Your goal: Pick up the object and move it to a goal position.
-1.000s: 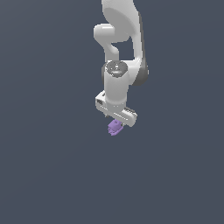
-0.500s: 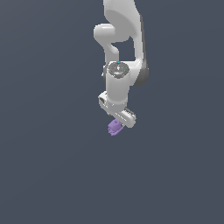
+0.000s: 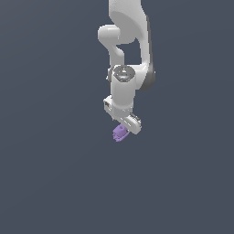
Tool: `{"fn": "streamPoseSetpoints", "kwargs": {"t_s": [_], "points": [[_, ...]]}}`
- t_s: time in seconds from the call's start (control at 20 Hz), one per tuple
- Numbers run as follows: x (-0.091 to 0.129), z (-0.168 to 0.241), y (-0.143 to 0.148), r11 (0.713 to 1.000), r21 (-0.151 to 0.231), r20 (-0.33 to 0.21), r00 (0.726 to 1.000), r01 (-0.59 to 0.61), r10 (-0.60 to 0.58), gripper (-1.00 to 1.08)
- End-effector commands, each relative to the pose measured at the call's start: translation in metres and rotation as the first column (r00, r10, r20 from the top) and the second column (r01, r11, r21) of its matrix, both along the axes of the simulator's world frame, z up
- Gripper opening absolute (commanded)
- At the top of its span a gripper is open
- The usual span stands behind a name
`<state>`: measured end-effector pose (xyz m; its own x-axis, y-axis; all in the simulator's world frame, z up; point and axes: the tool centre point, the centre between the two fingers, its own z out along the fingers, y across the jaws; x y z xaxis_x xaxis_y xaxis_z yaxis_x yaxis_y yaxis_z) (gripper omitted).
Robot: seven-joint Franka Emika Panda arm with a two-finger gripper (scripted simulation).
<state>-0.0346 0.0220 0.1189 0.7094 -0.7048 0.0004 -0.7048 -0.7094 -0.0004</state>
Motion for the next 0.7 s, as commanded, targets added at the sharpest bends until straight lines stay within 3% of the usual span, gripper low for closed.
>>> {"fn": "streamPoseSetpoints", "kwargs": {"t_s": [0.0, 0.65], "points": [[0.0, -0.005, 0.0, 1.0, 0.0, -0.001, 1.0, 0.001, -0.001, 1.0], [-0.001, -0.049, 0.0, 1.0, 0.0, -0.001, 1.0, 0.004, -0.004, 1.0]]}}
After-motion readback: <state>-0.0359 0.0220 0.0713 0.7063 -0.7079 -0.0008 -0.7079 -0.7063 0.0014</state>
